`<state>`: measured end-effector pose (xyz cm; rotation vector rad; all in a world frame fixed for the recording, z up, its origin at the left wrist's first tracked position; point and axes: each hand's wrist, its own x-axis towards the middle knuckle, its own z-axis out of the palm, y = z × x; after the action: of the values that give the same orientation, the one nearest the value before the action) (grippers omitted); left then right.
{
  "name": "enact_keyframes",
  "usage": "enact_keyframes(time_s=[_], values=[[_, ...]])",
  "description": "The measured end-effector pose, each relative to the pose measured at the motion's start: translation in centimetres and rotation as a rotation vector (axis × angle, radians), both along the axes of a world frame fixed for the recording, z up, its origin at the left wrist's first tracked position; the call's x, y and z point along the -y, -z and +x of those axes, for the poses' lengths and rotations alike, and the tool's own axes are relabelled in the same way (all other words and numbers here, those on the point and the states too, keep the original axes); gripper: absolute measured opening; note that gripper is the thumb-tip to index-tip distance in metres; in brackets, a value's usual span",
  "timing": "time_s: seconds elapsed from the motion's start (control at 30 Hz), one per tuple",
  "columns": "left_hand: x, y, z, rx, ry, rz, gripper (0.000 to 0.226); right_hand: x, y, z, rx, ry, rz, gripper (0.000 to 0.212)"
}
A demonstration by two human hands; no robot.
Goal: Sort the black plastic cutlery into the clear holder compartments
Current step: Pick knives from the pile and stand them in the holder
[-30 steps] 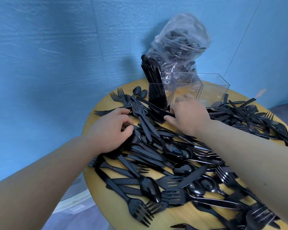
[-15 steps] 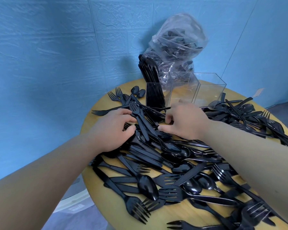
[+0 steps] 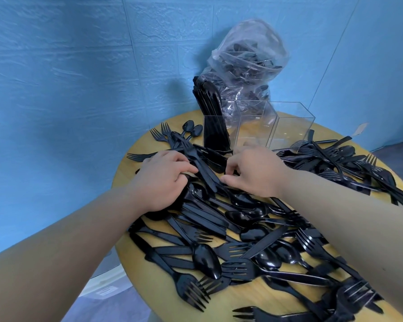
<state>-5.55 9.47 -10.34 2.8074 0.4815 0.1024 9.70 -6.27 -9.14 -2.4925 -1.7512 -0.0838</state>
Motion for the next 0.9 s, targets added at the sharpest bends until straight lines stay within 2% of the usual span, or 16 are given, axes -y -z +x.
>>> enact_keyframes(time_s=[0.1,0.2,0.27,0.37,0.5,0.77,0.9], values=[[0.0,0.1,0.2,-0.049,-0.003,0.042,0.052,-0.2,0.0,0.3,0.057,0.043,0.05,0.027],[0.1,0.1,0.3,-0.05,-0.011,0.052,0.056,-0.3,-0.1,0.2,0.038,0.048,0.14,0.042],[0.1,0.1,0.4,-0.054,-0.011,0.049,0.057,-0.5,-0.1,-0.2,-0.015,0.037,0.087,0.047],[0.1,0.2,0.4,-0.044,-0.023,0.014,0.056,-0.8,-0.1,0.0,0.034,0.052,0.013,0.036],[0.1,0.1,0.2,-0.045,-0.025,-0.005,0.049,-0.4,-0.1,0.8,0.113,0.102,0.101,0.031],[0.0,0.0,0.0,0.033,-0.053,-0.011,0.047,0.6,-0.3,1.4,0.102,0.195,0.133,0.031],[-0.6,0.1,0.1,0.04,-0.075,0.017,0.042,0.7,-0.3,1.2,0.075,0.205,0.179,0.019]])
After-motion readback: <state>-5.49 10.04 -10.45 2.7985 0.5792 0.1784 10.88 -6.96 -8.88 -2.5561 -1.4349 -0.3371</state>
